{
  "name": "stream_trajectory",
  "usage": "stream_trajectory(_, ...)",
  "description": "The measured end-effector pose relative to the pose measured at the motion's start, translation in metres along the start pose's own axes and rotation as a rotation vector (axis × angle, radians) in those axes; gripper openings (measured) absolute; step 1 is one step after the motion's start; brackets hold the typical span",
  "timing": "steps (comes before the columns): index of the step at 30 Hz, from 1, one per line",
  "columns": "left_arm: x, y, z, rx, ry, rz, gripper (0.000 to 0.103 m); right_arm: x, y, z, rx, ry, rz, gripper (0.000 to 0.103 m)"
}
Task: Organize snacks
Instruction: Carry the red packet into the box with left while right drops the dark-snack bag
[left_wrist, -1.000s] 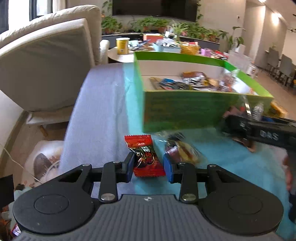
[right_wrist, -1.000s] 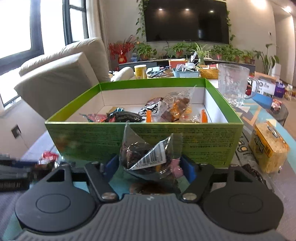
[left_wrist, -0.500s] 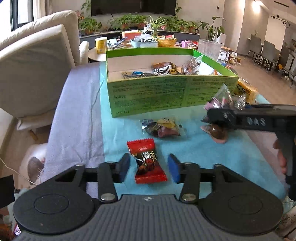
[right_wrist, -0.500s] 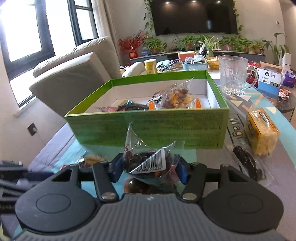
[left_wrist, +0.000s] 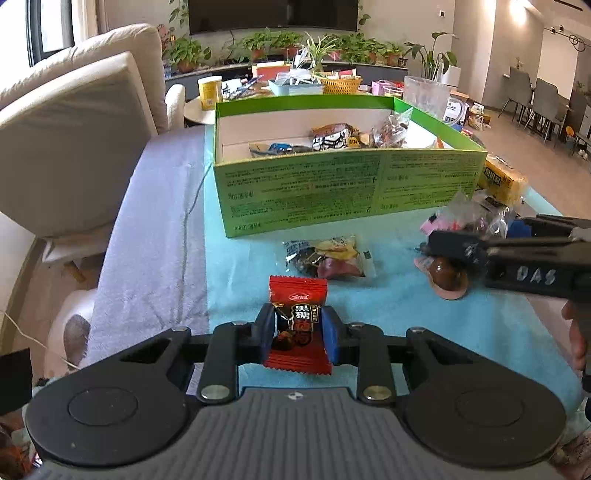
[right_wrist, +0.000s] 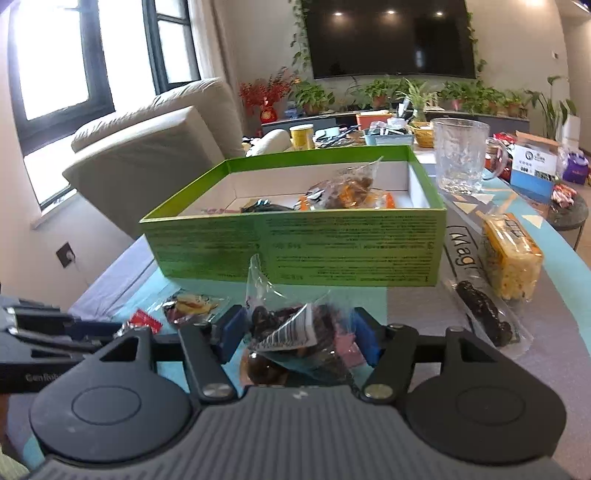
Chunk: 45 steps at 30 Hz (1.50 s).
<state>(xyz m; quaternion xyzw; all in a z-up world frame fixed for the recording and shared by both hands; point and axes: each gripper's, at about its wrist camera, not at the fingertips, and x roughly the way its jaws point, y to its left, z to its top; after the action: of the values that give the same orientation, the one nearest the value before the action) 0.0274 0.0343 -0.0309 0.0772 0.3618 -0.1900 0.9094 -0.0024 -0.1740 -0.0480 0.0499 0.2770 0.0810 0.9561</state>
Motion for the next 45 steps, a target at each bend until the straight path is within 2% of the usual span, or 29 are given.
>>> stream_trajectory(15, -0.009, -0.014, 0.017, 0.02, -0.07, -0.044, 0.025, -0.016, -0.014, 0.014, 0.06, -0.067, 0.027, 0.045)
stream_trajectory(28, -0.01, -0.022, 0.076, -0.001, -0.221, -0.025, 0.025, -0.019, -0.022, 0.057, 0.042, -0.198, 0.05, 0.045)
stream_trajectory(36, 0.01, -0.018, 0.099, -0.077, -0.214, -0.022, 0.025, -0.01, -0.032, 0.078, 0.052, -0.25, 0.033, 0.045)
stream_trajectory(45, 0.035, -0.009, 0.125, -0.1, -0.229, 0.004, 0.026, 0.016, -0.048, 0.086, 0.115, -0.235, 0.002, 0.045)
